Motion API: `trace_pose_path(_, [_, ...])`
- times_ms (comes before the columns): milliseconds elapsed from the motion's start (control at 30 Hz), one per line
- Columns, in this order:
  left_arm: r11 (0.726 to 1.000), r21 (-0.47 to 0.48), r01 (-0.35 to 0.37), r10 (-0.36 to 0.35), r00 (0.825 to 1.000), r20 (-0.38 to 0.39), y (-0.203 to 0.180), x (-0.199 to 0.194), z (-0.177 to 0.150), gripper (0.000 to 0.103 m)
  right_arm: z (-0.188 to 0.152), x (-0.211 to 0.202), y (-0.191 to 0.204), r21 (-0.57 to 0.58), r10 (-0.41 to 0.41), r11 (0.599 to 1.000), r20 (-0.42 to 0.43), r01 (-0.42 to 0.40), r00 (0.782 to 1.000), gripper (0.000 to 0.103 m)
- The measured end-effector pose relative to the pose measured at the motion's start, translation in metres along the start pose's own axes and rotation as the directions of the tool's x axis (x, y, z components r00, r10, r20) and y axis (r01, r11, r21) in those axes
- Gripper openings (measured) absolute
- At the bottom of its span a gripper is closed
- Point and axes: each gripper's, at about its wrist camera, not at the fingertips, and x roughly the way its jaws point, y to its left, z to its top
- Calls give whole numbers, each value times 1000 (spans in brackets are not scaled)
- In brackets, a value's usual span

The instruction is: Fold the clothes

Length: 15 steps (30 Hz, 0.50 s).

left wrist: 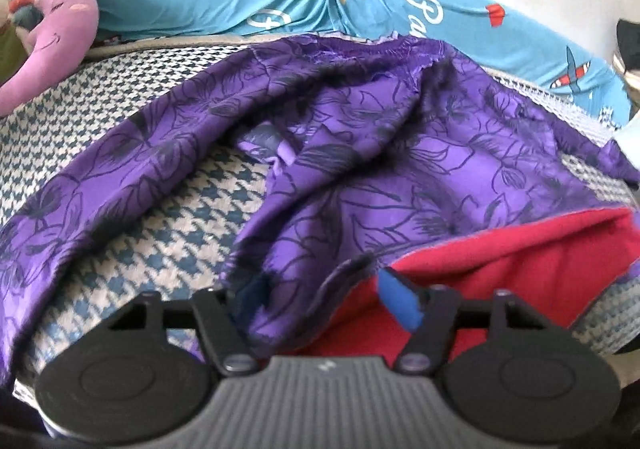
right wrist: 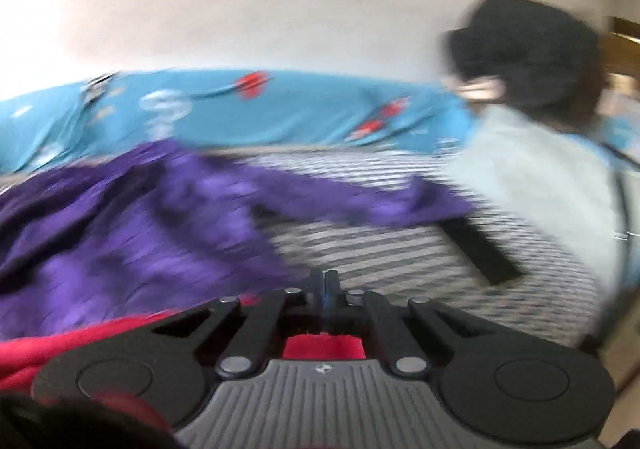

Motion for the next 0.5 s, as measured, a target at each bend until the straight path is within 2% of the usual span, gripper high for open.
trace_pose_path(67, [998, -27, 59, -59, 998, -5, 7, -6, -1, 61, 2, 1, -11, 67, 0, 998, -30, 2, 1000, 2])
trace_pose_path(133, [996, -45, 81, -81, 997, 6, 11, -11, -2, 70, 3, -1, -12, 77, 11, 997, -27, -9, 1000, 7])
trace_pose_path(200, [996, -58, 65, -64, 998, 28, 15, -15, -3, 77, 2, -2, -6, 47, 76, 996, -30, -75, 997, 9])
trace_pose_path(267, [995, -74, 66, -65, 998, 19, 19, -13, -3, 78, 2, -4, 5, 20, 161, 987, -33, -161, 986, 10])
trace_pose_path(367, [995, -92, 42, -43, 999, -5, 22, -9, -3, 78, 0, -12, 23, -38, 290, 956, -35, -291, 956, 15])
trace_pose_path(500, [996, -83, 31, -32, 999, -16, 22, -7, -5, 78, -11, -24, 54, -137, 448, 879, -83, -456, 890, 20])
